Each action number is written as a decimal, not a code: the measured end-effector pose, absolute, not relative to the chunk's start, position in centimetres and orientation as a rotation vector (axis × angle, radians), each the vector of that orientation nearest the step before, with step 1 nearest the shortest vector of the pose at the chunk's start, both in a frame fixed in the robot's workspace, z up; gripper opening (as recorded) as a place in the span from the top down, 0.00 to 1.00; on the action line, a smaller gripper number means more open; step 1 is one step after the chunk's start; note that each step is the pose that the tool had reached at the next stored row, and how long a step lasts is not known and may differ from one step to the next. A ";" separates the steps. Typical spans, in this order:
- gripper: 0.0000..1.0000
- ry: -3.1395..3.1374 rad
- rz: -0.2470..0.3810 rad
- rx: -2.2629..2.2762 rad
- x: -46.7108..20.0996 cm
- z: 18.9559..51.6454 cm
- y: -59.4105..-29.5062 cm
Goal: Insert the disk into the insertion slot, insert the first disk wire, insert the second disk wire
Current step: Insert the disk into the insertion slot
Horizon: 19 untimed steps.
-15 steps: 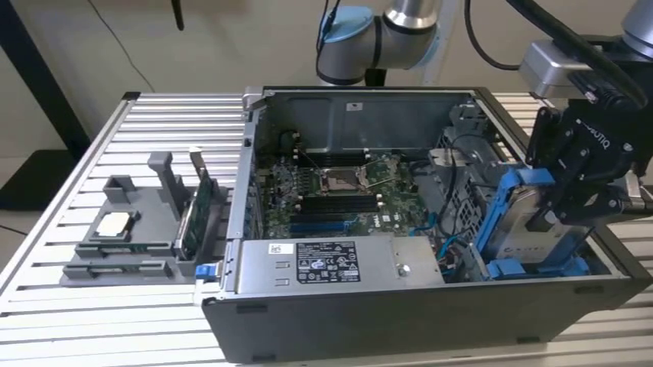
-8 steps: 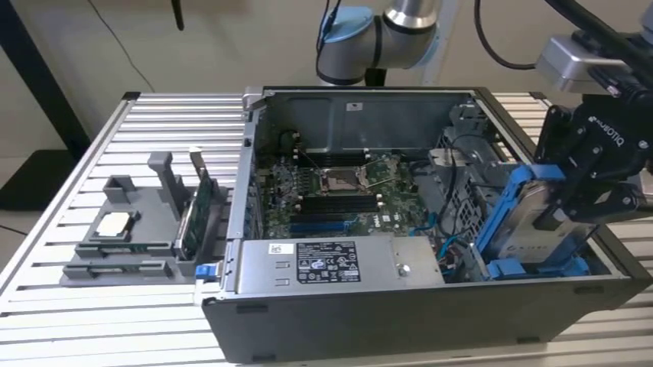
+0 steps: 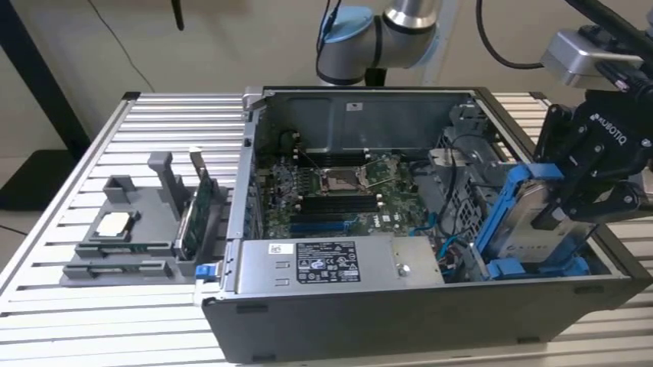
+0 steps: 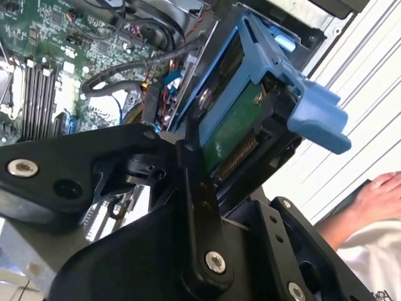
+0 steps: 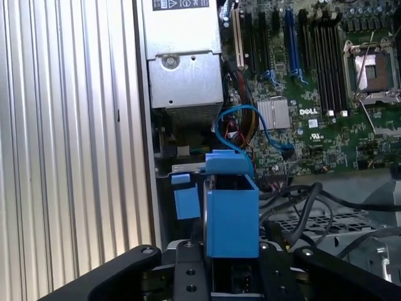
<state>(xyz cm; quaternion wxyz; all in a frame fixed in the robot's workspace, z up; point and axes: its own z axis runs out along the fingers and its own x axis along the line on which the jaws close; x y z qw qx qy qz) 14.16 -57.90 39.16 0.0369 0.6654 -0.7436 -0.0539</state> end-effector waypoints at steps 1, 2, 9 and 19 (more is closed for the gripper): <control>0.68 -2.276 -0.176 2.037 14.3 39.2 -57.9; 0.68 -2.270 -0.187 2.030 14.5 39.2 -57.9; 0.68 -2.249 -0.222 2.011 16.1 39.2 -57.9; 0.60 -2.254 -0.268 2.021 16.5 38.5 -58.2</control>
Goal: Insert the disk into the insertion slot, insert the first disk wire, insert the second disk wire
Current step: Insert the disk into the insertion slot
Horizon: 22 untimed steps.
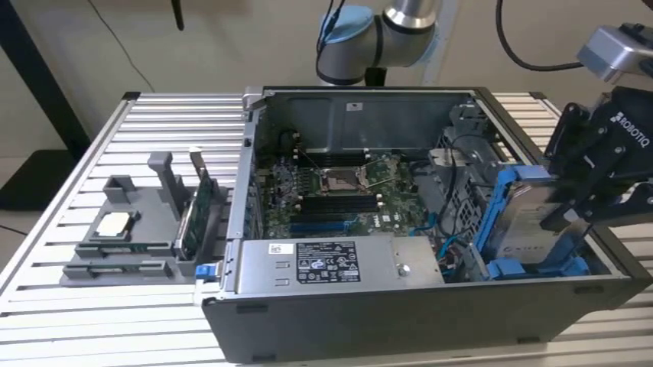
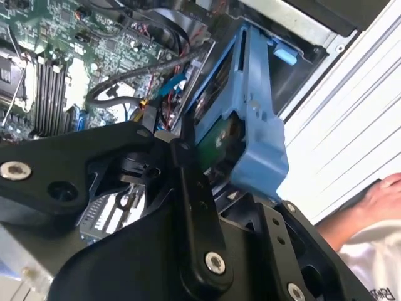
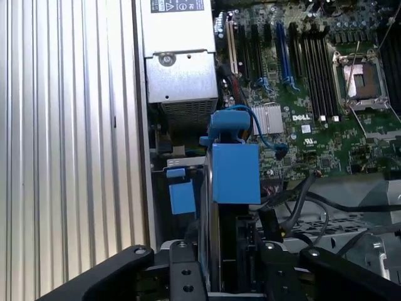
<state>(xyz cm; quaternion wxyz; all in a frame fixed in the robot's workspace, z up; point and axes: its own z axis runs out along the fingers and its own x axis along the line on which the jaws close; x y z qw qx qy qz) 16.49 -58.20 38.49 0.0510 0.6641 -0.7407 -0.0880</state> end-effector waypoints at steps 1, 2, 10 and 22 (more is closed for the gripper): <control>0.60 -2.254 -0.275 2.021 16.5 38.5 -58.2; 0.60 -2.252 -0.281 2.019 16.5 38.5 -58.2; 0.67 -2.254 -0.308 2.025 16.5 38.9 -58.2; 0.67 -2.253 -0.314 2.020 16.5 39.5 -58.3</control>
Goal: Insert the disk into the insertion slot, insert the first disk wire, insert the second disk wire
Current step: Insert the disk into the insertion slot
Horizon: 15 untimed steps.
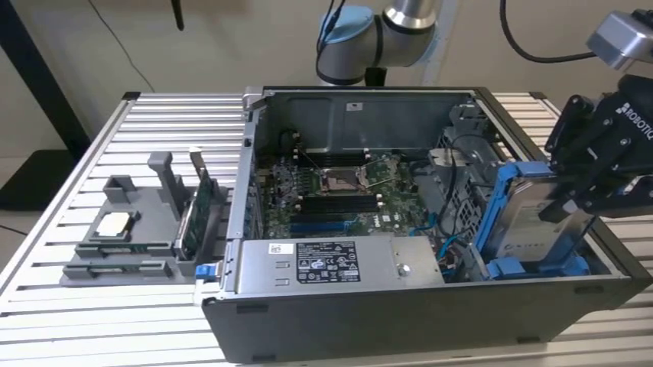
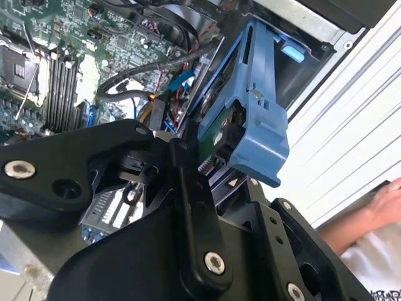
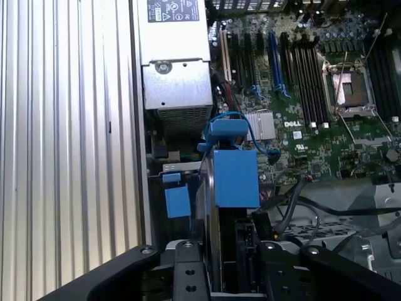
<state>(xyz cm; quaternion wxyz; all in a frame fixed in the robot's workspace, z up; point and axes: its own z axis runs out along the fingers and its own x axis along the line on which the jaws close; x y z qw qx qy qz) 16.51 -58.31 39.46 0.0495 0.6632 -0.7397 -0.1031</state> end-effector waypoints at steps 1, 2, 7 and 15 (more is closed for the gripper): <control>0.67 -2.251 -0.318 2.018 16.6 39.7 -58.3; 0.67 -2.249 -0.321 2.016 16.8 40.0 -58.3; 0.67 -2.242 -0.336 2.005 17.1 40.9 -58.3; 0.67 -2.194 -0.407 1.956 18.9 41.3 -58.3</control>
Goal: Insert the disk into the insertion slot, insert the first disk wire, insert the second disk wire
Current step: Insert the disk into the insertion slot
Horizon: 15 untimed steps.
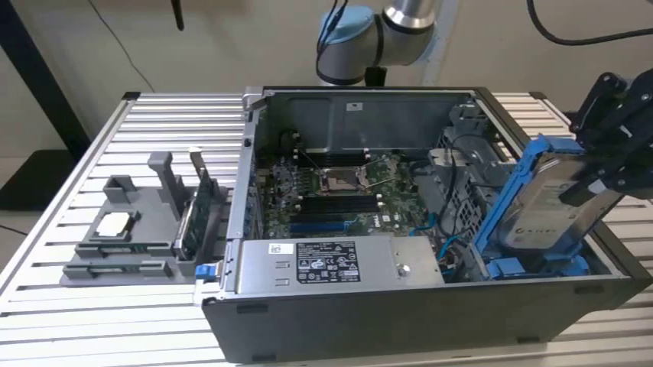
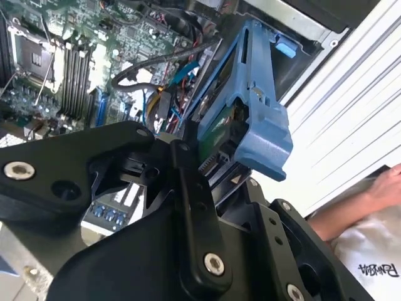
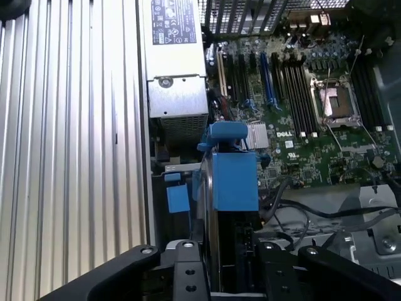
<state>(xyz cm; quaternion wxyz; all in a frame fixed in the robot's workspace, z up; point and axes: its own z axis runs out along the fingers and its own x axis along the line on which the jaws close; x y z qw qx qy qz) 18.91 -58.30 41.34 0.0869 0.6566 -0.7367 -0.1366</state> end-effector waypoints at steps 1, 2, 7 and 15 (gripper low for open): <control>0.67 -2.184 -0.421 1.946 18.9 41.3 -58.3; 0.67 -2.175 -0.431 1.940 18.9 41.3 -58.3; 0.67 -2.132 -0.430 1.975 19.3 41.1 -58.3; 0.65 -2.085 -0.423 2.017 19.6 40.9 -58.3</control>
